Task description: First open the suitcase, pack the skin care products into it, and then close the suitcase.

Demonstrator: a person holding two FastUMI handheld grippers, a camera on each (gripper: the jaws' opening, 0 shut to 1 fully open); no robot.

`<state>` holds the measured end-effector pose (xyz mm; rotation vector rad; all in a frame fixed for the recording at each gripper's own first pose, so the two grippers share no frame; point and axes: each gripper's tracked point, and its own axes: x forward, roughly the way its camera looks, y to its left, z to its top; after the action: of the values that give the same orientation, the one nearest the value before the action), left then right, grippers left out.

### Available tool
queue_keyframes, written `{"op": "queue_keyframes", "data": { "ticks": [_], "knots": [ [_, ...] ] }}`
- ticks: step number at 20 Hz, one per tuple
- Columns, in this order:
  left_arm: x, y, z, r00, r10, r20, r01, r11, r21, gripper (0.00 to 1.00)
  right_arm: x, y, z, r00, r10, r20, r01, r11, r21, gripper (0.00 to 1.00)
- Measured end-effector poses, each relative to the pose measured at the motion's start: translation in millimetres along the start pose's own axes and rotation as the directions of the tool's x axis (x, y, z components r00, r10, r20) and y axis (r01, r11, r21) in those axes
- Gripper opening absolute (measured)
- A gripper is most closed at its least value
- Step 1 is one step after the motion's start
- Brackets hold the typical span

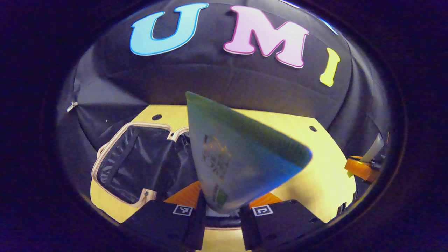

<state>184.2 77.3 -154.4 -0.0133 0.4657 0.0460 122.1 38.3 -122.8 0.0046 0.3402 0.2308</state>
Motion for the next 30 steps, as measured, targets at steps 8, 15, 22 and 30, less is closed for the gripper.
{"op": "queue_keyframes", "data": {
  "ticks": [8, 15, 22, 30],
  "knots": [
    [62.4, 39.6, -55.1, 0.921, -0.046, -0.387, 0.047, 0.999, -0.007, 0.47, 33.9, 97.6, 2.7, 0.971, 0.22, -0.091, -0.227, 0.972, -0.065, 0.21],
    [84.2, 52.8, -73.2, 0.858, -0.036, -0.513, 0.046, 0.999, 0.008, 0.52, 60.8, 133.3, -8.7, 0.96, 0.217, -0.178, -0.227, 0.973, -0.043, 0.21],
    [15.3, 87.6, -22.3, 0.986, -0.024, -0.162, 0.002, 0.991, -0.134, 0.78, 74.0, 154.6, -44.8, 0.925, 0.179, -0.335, -0.182, 0.983, 0.022, 0.21],
    [-85.4, 211.8, -36.3, 0.992, 0.12, 0.039, -0.113, 0.982, -0.148, 0.81, 132.0, 223.6, -121.0, 0.801, 0.139, -0.582, -0.127, 0.99, 0.062, 0.22]
  ]
}}
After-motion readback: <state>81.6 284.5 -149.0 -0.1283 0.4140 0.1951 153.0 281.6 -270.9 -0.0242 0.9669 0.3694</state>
